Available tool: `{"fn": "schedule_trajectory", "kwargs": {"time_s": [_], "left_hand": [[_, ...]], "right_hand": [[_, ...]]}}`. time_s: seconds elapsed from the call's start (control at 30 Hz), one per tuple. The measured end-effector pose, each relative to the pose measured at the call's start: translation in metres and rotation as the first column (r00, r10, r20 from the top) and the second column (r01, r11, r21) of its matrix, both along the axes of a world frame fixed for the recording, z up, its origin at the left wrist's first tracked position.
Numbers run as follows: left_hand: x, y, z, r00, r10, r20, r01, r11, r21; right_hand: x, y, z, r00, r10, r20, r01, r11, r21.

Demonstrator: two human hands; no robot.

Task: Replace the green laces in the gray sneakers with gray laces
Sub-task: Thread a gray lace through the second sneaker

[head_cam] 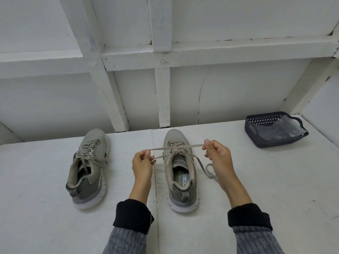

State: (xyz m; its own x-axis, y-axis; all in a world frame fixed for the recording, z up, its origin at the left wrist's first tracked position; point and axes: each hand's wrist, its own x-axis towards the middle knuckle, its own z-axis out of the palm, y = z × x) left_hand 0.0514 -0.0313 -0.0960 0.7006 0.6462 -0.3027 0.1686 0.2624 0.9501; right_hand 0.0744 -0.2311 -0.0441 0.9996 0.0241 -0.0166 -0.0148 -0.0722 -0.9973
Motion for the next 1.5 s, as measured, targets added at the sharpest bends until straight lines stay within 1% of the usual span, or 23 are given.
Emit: {"fn": "schedule_trajectory", "kwargs": {"time_s": [0.07, 0.1, 0.13, 0.17, 0.2, 0.23, 0.27, 0.3, 0.37, 0.43, 0.47, 0.53, 0.57, 0.67, 0.7, 0.83, 0.93, 1.03, 1.17, 1.3, 1.37, 1.43, 1.5], "left_hand": [[0.0, 0.003, -0.007, 0.999, -0.012, -0.039, 0.008, 0.996, -0.086], [0.0, 0.003, -0.008, 0.998, -0.036, -0.056, 0.031, 0.996, -0.08], [-0.001, 0.001, -0.006, 0.996, -0.058, -0.07, 0.058, 0.998, -0.016], [-0.003, -0.002, -0.002, 0.995, -0.07, -0.073, 0.078, 0.991, 0.108], [-0.005, -0.005, 0.003, 0.996, -0.079, -0.048, 0.09, 0.958, 0.273], [-0.008, -0.008, 0.01, 0.994, -0.106, 0.01, 0.091, 0.893, 0.441], [-0.011, -0.011, 0.018, 0.984, -0.162, 0.072, 0.091, 0.814, 0.573], [-0.012, -0.013, 0.025, 0.963, -0.246, 0.114, 0.113, 0.747, 0.655], [-0.012, -0.019, 0.038, 0.883, -0.453, 0.124, 0.243, 0.666, 0.705], [-0.009, -0.025, 0.046, 0.783, -0.619, 0.067, 0.407, 0.59, 0.697], [-0.007, -0.027, 0.047, 0.747, -0.663, 0.04, 0.446, 0.545, 0.71], [-0.005, -0.031, 0.045, 0.724, -0.69, 0.011, 0.452, 0.486, 0.748], [-0.004, -0.032, 0.043, 0.73, -0.684, 0.009, 0.449, 0.489, 0.748], [-0.008, -0.029, 0.041, 0.779, -0.626, 0.035, 0.436, 0.581, 0.688], [-0.009, -0.028, 0.041, 0.792, -0.609, 0.035, 0.425, 0.593, 0.684], [-0.013, -0.018, 0.041, 0.786, -0.617, -0.04, 0.446, 0.521, 0.727], [-0.014, -0.019, 0.041, 0.766, -0.643, -0.009, 0.479, 0.562, 0.674], [-0.015, -0.022, 0.042, 0.777, -0.629, 0.018, 0.473, 0.604, 0.641], [-0.016, -0.019, 0.042, 0.791, -0.611, 0.036, 0.452, 0.622, 0.639], [-0.017, -0.017, 0.041, 0.787, -0.617, 0.016, 0.462, 0.606, 0.648], [-0.018, -0.018, 0.043, 0.768, -0.64, 0.01, 0.479, 0.585, 0.655], [-0.018, -0.021, 0.047, 0.761, -0.649, 0.02, 0.488, 0.592, 0.641], [-0.017, -0.024, 0.049, 0.775, -0.631, 0.035, 0.47, 0.612, 0.636]], "right_hand": [[-0.001, 0.0, -0.001, 1.0, -0.002, -0.005, 0.002, 1.0, -0.002], [-0.002, 0.001, -0.002, 1.0, 0.009, 0.001, -0.009, 1.0, -0.003], [-0.002, 0.001, -0.002, 1.0, 0.023, 0.009, -0.023, 1.0, -0.01], [-0.002, 0.002, -0.001, 0.999, 0.043, 0.018, -0.043, 0.999, -0.02], [-0.002, 0.002, 0.0, 0.997, 0.07, 0.023, -0.07, 0.997, -0.031], [-0.002, 0.003, 0.001, 0.995, 0.101, 0.026, -0.1, 0.994, -0.034], [-0.002, 0.004, 0.003, 0.991, 0.132, 0.03, -0.131, 0.991, -0.036], [-0.002, 0.006, 0.005, 0.986, 0.164, 0.034, -0.163, 0.986, -0.043], [-0.003, 0.01, 0.007, 0.974, 0.225, 0.039, -0.223, 0.974, -0.049], [-0.006, 0.013, 0.008, 0.958, 0.283, 0.043, -0.282, 0.959, -0.02], [-0.007, 0.014, 0.009, 0.951, 0.306, 0.044, -0.306, 0.952, -0.006], [-0.008, 0.015, 0.011, 0.945, 0.325, 0.045, -0.326, 0.945, 0.025], [-0.007, 0.014, 0.011, 0.948, 0.314, 0.045, -0.316, 0.948, 0.034], [-0.004, 0.008, 0.007, 0.975, 0.212, 0.064, -0.214, 0.977, 0.014], [-0.002, 0.006, 0.005, 0.98, 0.186, 0.071, -0.187, 0.982, 0.01], [0.0, 0.005, -0.001, 0.977, 0.196, 0.083, -0.198, 0.98, 0.01], [-0.001, 0.011, -0.003, 0.971, 0.225, 0.08, -0.225, 0.974, -0.003], [-0.002, 0.014, -0.006, 0.975, 0.21, 0.072, -0.209, 0.978, -0.023], [-0.001, 0.01, -0.01, 0.969, 0.205, 0.138, -0.172, 0.96, -0.219], [0.0, 0.009, -0.012, 0.971, 0.204, 0.125, -0.183, 0.969, -0.164], [-0.001, 0.011, -0.01, 0.969, 0.196, 0.151, -0.165, 0.966, -0.198], [-0.002, 0.013, -0.008, 0.966, 0.196, 0.168, -0.158, 0.963, -0.216], [-0.005, 0.016, -0.007, 0.968, 0.183, 0.174, -0.153, 0.973, -0.171]]}}
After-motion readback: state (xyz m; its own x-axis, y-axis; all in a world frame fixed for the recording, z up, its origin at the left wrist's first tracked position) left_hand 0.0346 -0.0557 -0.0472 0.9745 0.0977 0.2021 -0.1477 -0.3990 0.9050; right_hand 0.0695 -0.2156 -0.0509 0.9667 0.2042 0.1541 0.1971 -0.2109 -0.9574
